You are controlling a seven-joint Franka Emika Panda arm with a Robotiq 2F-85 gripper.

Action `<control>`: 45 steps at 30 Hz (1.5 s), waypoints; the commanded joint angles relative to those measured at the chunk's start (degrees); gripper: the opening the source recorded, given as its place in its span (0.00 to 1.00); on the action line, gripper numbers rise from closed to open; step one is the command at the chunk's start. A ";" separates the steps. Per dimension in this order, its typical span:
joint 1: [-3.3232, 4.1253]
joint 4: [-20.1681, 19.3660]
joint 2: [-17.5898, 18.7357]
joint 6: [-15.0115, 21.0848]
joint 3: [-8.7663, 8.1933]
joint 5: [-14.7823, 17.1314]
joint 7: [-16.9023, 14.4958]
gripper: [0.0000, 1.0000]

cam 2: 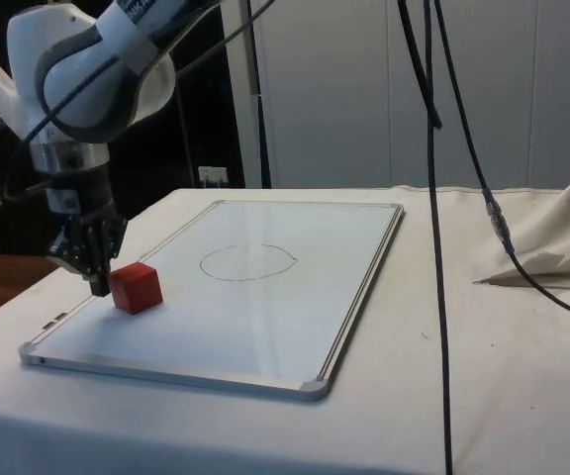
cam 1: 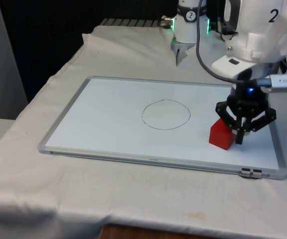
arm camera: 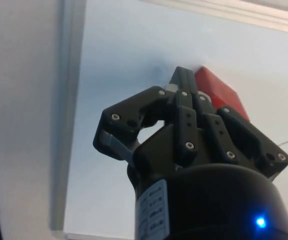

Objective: Push the cube into the marked area.

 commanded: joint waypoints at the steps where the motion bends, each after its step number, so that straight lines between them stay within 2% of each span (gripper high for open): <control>1: 0.00 0.00 0.06 -0.34 -0.17 -0.23 0.11 0.00; 7: 0.06 -0.06 0.63 -2.12 -1.43 -1.38 0.74 0.00; 9: -0.06 -0.06 0.29 -2.12 -1.20 -1.20 0.46 0.00; 17: 0.17 -0.06 0.40 -4.70 -2.81 -3.55 1.66 0.00; 18: -0.06 -0.06 0.34 -4.35 -2.52 -3.32 1.32 0.00; 22: 0.40 -1.09 -0.23 -5.56 -3.32 -4.93 2.06 0.00; 25: 0.57 -2.18 -0.97 -5.90 -3.27 -5.90 2.46 0.00; 26: 0.06 -0.69 0.00 -6.42 -2.92 -5.44 2.06 0.00; 27: 0.69 -3.09 -1.55 -5.90 -3.27 -6.42 2.69 0.00; 33: 1.15 -6.65 -3.72 -6.02 -3.09 -7.91 3.21 0.00; 34: 0.52 -4.07 -2.23 -6.93 -2.86 -7.39 2.69 0.00; 35: 1.15 -6.65 -3.72 -6.02 -3.09 -7.91 3.21 0.00; 36: 1.32 -7.56 -4.30 -6.07 -2.92 -8.25 3.27 0.00; 40: 1.72 -9.00 -5.16 -6.19 -2.41 -8.77 3.72 0.00; 41: 1.20 -8.25 -4.76 -6.99 -2.01 -8.82 3.50 0.00; 42: 2.01 -9.74 -5.56 -6.25 -1.95 -9.22 4.41 0.00; 45: 2.06 -11.06 -6.25 -6.13 -1.03 -10.08 5.39 0.00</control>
